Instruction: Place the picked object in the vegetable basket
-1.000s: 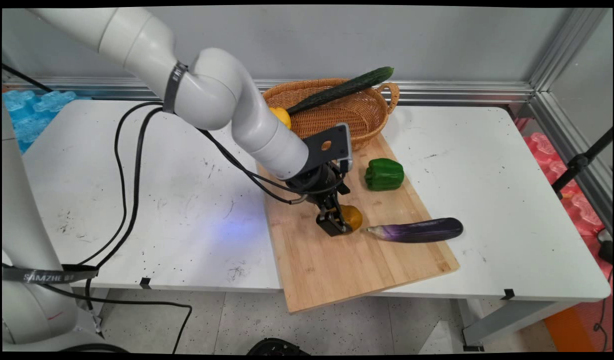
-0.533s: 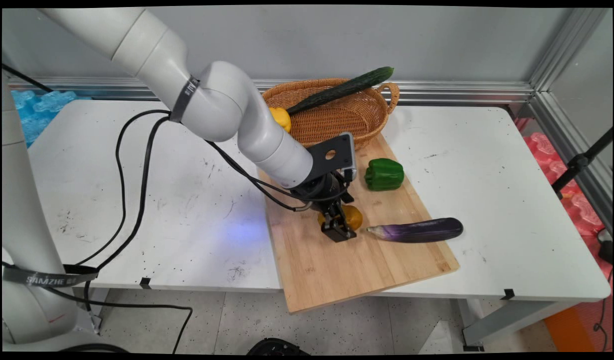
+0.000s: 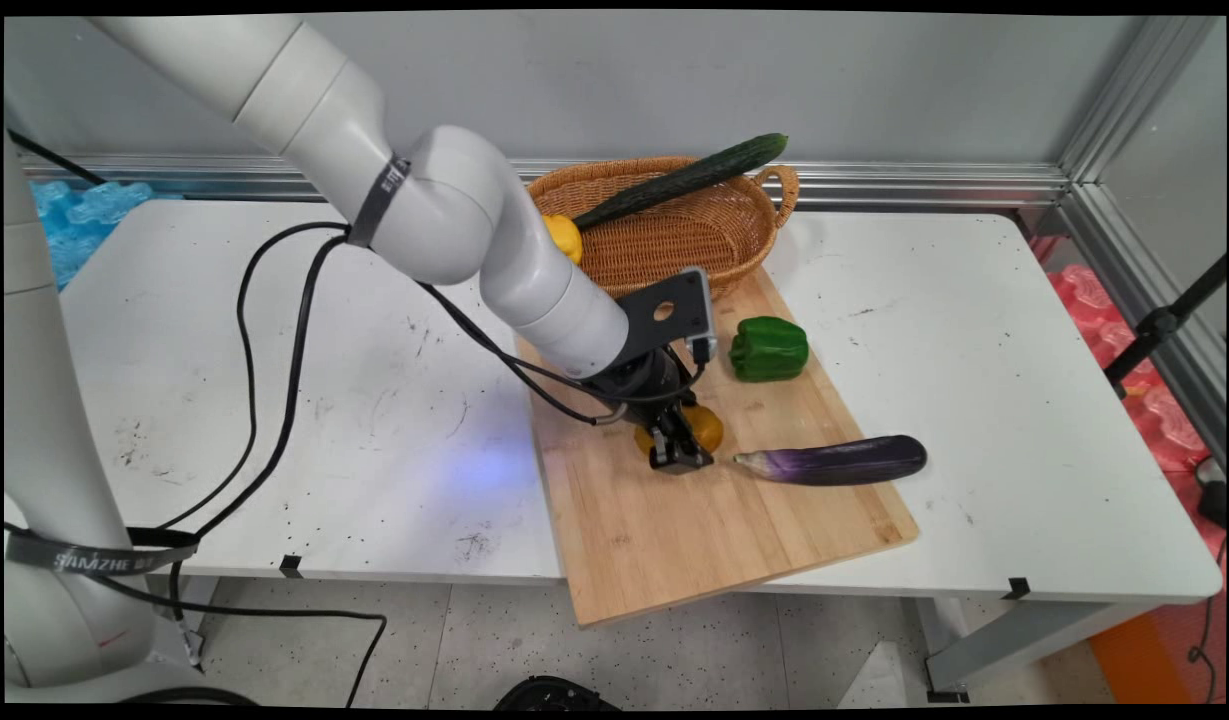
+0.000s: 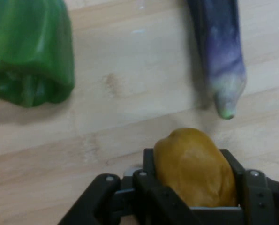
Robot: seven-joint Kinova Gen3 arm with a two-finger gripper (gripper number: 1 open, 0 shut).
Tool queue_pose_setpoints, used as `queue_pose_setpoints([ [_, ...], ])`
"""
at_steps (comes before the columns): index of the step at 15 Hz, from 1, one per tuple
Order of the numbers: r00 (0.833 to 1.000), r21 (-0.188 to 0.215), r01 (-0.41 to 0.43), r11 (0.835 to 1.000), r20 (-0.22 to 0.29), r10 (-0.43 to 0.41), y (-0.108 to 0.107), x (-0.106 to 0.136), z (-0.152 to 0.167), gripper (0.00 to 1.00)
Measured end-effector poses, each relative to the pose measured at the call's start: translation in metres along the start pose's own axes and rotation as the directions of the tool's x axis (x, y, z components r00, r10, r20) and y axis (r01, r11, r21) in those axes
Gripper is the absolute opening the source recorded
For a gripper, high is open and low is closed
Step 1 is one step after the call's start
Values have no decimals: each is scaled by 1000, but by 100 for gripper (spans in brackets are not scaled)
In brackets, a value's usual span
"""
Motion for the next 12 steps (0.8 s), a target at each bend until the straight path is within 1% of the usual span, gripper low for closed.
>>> queue_pose_setpoints([
  [3, 1000, 9, 11, 1000, 15, -11, -10, 9, -12, 0],
  [8, 999, 4, 39, 999, -15, -39, -35, 31, -54, 0],
  [12, 998, 6, 66, 998, -22, -66, -54, 41, -85, 0],
])
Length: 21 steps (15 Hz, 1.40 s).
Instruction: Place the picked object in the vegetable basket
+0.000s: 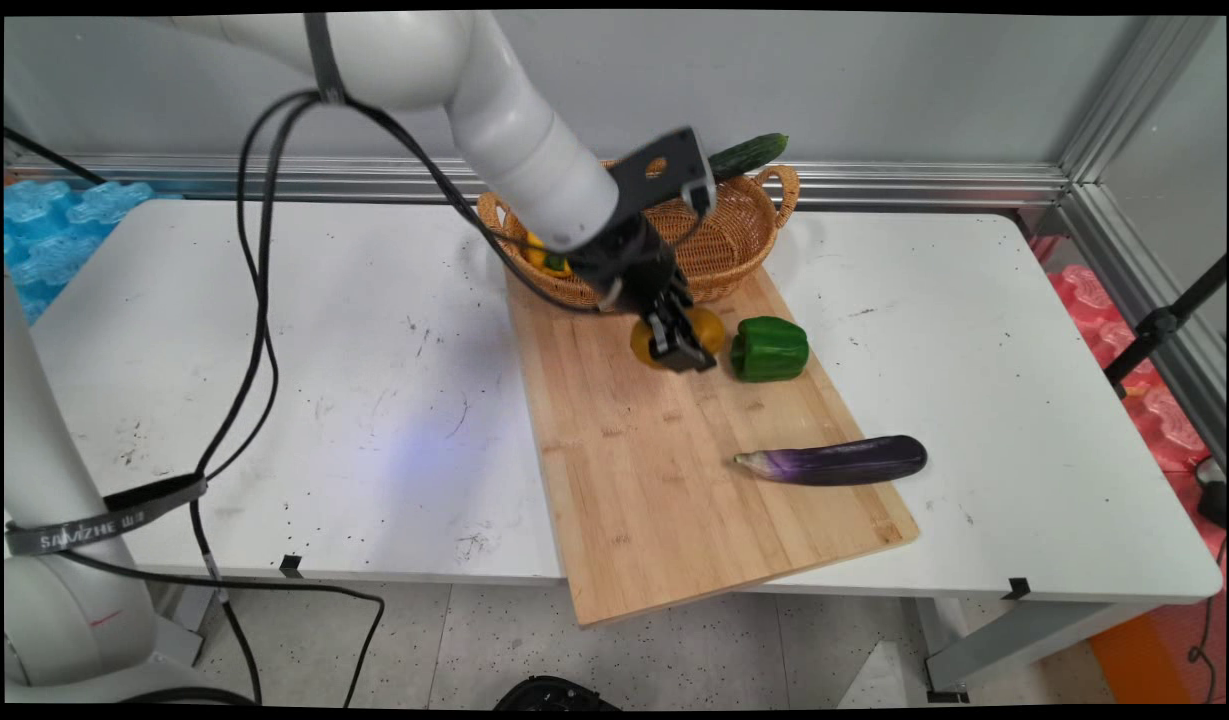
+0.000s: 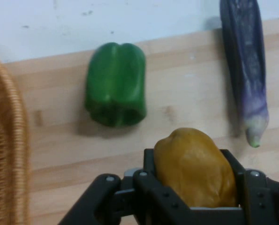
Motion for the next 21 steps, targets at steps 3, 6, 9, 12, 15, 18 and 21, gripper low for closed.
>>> queue_pose_setpoints([
  [3, 1000, 20, 20, 1000, 6, -20, -19, 3, -23, 0],
  [6, 998, 56, 53, 997, 18, -54, -40, -2, -45, 0],
  [9, 995, 99, 92, 991, 23, -94, -62, -8, -61, 0],
  [12, 992, 137, 120, 983, 8, -122, -82, -7, -70, 0],
  [15, 991, 170, 134, 976, -13, -134, -101, -1, -73, 0],
  [18, 990, 202, 138, 970, -29, -135, -120, -1, -68, 0],
  [21, 991, 219, 130, 967, -41, -124, -137, -4, -57, 0],
])
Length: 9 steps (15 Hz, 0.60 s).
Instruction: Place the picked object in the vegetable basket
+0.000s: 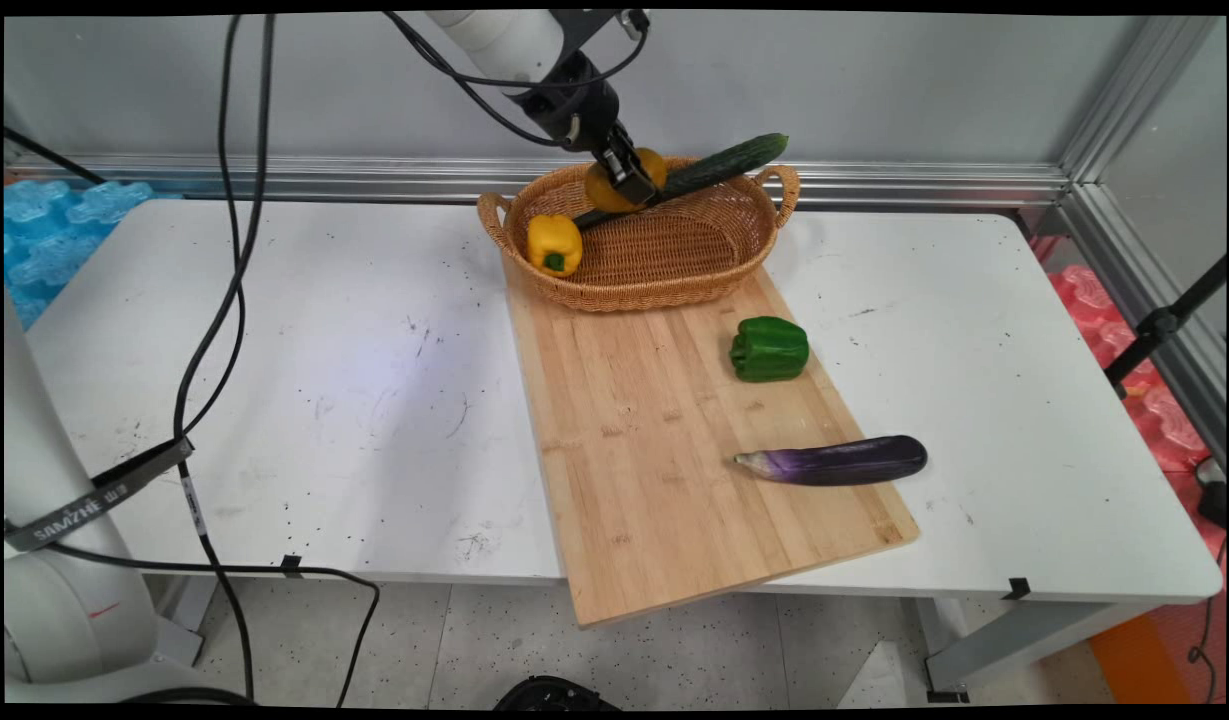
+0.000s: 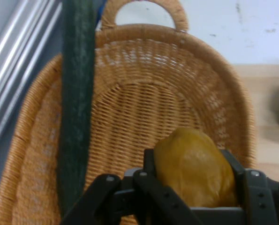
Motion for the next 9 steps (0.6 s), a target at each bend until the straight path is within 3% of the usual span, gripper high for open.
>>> queue_pose_setpoints([
  [9, 998, -16, -26, 1000, -54, 25, -29, -7, 58, 0],
])
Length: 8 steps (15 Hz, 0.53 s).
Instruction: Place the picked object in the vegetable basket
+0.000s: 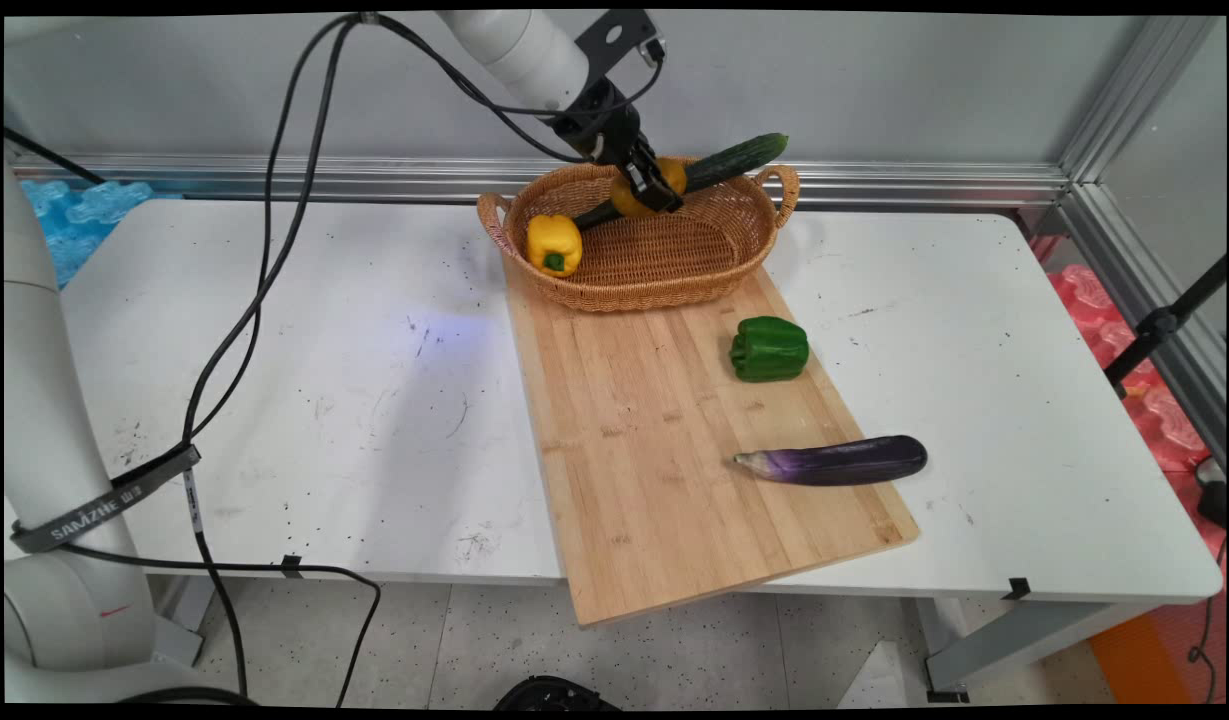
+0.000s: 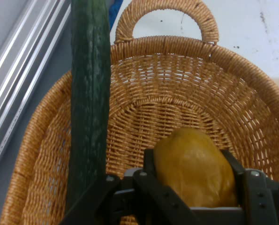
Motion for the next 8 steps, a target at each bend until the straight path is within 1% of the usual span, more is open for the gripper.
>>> queue_pose_setpoints([
  [6, 1000, -18, -7, 1000, -18, 7, -5, -5, 22, 0],
  [7, 1000, -20, -7, 1000, -21, 6, -6, -5, 24, 100],
  [8, 1000, -22, -7, 1000, -26, 6, -6, -5, 27, 100],
])
